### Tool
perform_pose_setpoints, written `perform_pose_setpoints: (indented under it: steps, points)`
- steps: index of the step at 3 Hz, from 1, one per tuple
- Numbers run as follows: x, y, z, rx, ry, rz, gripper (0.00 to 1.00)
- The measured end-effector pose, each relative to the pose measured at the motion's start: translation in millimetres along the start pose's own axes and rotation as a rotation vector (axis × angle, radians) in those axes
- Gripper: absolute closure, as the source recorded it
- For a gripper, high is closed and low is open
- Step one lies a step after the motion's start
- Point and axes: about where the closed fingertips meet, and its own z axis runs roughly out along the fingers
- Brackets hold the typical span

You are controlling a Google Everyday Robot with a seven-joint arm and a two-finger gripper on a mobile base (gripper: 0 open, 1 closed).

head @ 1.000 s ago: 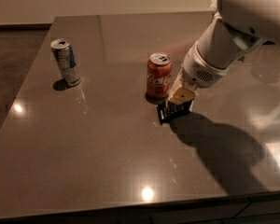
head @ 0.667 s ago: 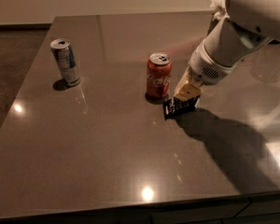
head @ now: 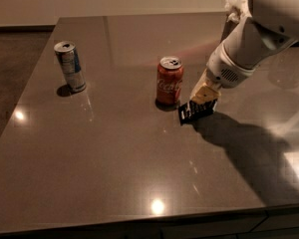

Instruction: Move rxbar chocolate near coke can

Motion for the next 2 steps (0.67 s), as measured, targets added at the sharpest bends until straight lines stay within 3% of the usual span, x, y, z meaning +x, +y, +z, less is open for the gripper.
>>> perform_pose_setpoints:
  steps: [1, 2]
  points:
    - [-0.7, 0.8, -0.1, 0.0, 0.0, -0.002, 0.13]
    - [-1.3, 1.6, -0.2, 0.0, 0.001, -0.004, 0.0]
